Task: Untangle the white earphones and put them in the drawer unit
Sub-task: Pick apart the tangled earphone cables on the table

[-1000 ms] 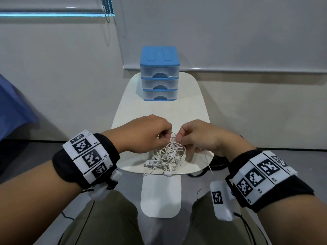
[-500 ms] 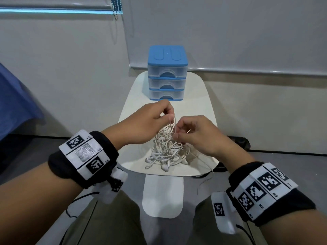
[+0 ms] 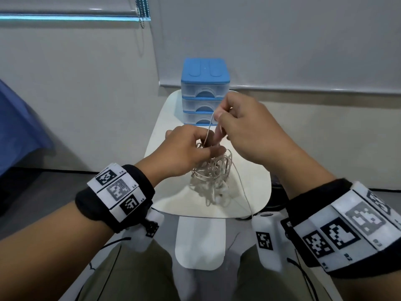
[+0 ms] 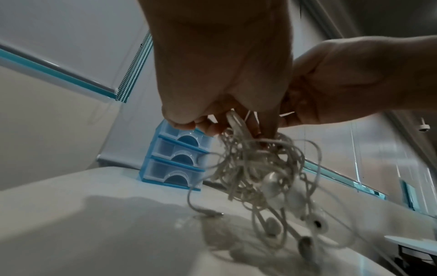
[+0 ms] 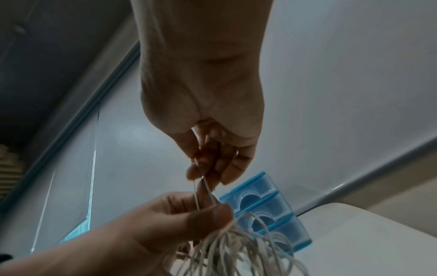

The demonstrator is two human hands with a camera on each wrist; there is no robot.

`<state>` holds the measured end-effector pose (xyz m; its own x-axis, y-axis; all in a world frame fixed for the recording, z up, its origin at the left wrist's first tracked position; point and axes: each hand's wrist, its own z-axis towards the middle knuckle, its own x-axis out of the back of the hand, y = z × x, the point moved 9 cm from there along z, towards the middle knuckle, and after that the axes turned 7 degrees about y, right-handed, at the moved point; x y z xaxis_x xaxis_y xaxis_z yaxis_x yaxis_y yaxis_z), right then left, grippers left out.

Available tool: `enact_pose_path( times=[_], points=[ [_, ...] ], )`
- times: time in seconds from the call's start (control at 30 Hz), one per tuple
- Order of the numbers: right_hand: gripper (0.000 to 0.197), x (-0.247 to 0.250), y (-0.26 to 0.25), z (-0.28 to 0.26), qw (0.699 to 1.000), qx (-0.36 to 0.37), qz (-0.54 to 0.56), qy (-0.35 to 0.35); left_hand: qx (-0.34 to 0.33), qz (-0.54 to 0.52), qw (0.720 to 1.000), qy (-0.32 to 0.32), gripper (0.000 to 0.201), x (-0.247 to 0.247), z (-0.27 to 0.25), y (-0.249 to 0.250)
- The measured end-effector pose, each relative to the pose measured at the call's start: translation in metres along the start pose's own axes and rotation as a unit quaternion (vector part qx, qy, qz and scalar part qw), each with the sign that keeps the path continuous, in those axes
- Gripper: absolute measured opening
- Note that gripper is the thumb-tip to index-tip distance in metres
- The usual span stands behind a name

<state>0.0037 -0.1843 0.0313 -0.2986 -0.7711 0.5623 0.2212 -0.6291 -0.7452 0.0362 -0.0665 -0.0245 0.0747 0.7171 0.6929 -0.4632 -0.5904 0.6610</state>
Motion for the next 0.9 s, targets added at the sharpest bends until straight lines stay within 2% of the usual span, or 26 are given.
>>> enact_pose_path(
  times=[0.1, 0.17, 0.2, 0.27, 0.3, 0.37, 0.43, 0.5, 0.53, 0.63, 0.67, 0.73, 0.8, 0.9],
  points=[
    [0.017, 0.005, -0.001, 0.005, 0.999, -0.008, -0.032, -0.012, -0.031, 0.080, 0.996, 0.015, 0.024, 0.002, 0.002, 0.005],
    [0.018, 0.002, 0.001, 0.007, 0.993, -0.017, -0.106, -0.058, -0.056, 0.151, 0.986, 0.040, 0.021, 0.003, 0.003, 0.010],
    [0.020, -0.003, 0.004, 0.005, 0.978, -0.015, -0.183, -0.100, -0.065, 0.180, 0.980, 0.052, 0.021, 0.004, 0.003, 0.012],
    [0.029, -0.016, 0.012, -0.005, 0.929, -0.018, -0.310, -0.203, -0.072, 0.223, 0.970, 0.068, 0.026, 0.006, 0.002, 0.013],
    [0.030, -0.020, 0.014, -0.011, 0.913, -0.028, -0.327, -0.242, -0.072, 0.235, 0.967, 0.068, 0.028, 0.006, 0.002, 0.013],
    [0.030, -0.019, 0.015, -0.015, 0.914, -0.037, -0.309, -0.259, -0.066, 0.243, 0.966, 0.062, 0.024, 0.004, 0.002, 0.009],
    [0.032, -0.008, 0.014, -0.007, 0.952, -0.055, -0.230, -0.196, -0.052, 0.225, 0.971, 0.061, 0.015, 0.002, 0.002, 0.003],
    [0.029, 0.008, 0.013, 0.001, 0.988, -0.085, -0.079, -0.106, -0.038, 0.190, 0.979, 0.063, 0.008, 0.000, 0.002, -0.005],
    [0.028, 0.015, 0.009, 0.003, 0.993, -0.093, 0.003, -0.072, -0.032, 0.172, 0.983, 0.061, 0.006, 0.000, 0.003, -0.009],
    [0.050, 0.028, 0.001, 0.005, 0.968, -0.118, 0.220, -0.032, -0.011, 0.120, 0.992, 0.038, 0.009, -0.004, 0.004, -0.021],
    [0.051, 0.033, -0.002, 0.004, 0.957, -0.120, 0.262, -0.024, -0.006, 0.103, 0.994, 0.030, 0.012, -0.005, 0.004, -0.024],
    [0.039, 0.045, 0.000, 0.006, 0.965, -0.106, 0.238, 0.010, -0.004, 0.083, 0.996, 0.020, 0.013, -0.006, 0.004, -0.025],
    [0.032, 0.055, 0.006, 0.008, 0.988, -0.082, 0.128, 0.042, -0.010, 0.075, 0.997, 0.023, 0.011, -0.006, 0.006, -0.022],
    [0.028, 0.064, 0.012, 0.012, 0.994, -0.067, 0.041, 0.075, -0.005, 0.065, 0.998, 0.026, 0.013, -0.006, 0.007, -0.020]
  ],
)
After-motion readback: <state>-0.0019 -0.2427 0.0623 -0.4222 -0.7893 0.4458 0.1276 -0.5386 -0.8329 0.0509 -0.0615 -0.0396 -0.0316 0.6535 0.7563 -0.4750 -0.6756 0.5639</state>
